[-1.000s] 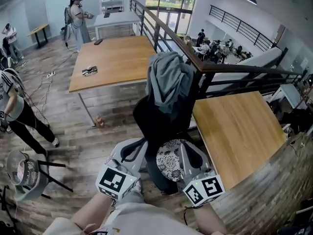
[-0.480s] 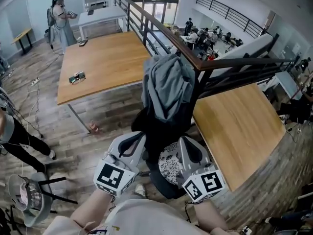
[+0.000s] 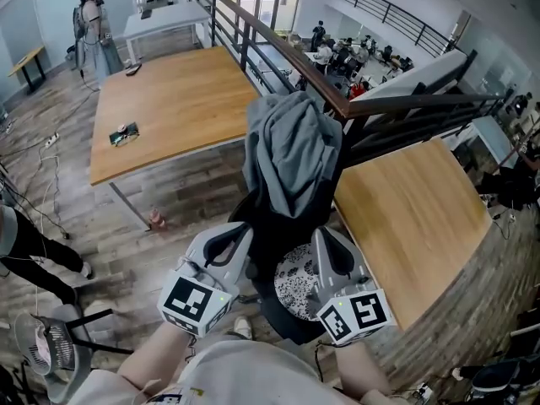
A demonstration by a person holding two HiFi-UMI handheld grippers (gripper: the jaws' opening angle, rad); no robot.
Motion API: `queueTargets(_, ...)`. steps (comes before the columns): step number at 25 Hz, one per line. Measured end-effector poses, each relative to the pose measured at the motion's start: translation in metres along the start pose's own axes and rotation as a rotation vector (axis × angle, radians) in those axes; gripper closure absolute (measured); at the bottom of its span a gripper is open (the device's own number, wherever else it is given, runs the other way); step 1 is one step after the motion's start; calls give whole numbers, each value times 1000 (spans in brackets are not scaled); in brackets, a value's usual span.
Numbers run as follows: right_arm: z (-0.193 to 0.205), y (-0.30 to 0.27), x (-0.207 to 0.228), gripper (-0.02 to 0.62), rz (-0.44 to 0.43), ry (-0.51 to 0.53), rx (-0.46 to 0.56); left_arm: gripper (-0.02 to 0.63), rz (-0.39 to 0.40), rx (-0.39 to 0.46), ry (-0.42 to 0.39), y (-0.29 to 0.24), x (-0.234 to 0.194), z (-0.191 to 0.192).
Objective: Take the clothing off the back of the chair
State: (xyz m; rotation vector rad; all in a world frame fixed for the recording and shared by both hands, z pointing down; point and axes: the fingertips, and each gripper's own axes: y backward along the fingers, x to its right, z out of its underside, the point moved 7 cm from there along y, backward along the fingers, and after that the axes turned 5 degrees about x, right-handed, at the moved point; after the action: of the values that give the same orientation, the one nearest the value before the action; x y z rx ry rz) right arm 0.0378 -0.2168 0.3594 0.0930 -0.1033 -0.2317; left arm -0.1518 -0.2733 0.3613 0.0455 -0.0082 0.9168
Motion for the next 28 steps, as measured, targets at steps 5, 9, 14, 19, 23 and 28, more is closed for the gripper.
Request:
queueTargets(5,1,-5,6,598,15,12,-3,603,-3,-2,5,-3,-5,2)
queueTargets(9,-1,-6,11,598,7,-5,-2,603,-18,-6,21,-5,-7,2)
queueTargets(14,-7,-6,20,598,-28,-39,21,603,-43,-10,24,-9,-5,-1)
queueTargets(19,-11,-8,27,598,-67,-43,14,603,-93,-15,22,-10,-2,-8)
queueTargets(23,-10,-9,31,598,-102,-54,11,603,-128,-22,29,-10,2,-8)
queueTargets(28,-8,-10,34,597,-130,-60,2,603,-109,-28,29,-9,12,-9)
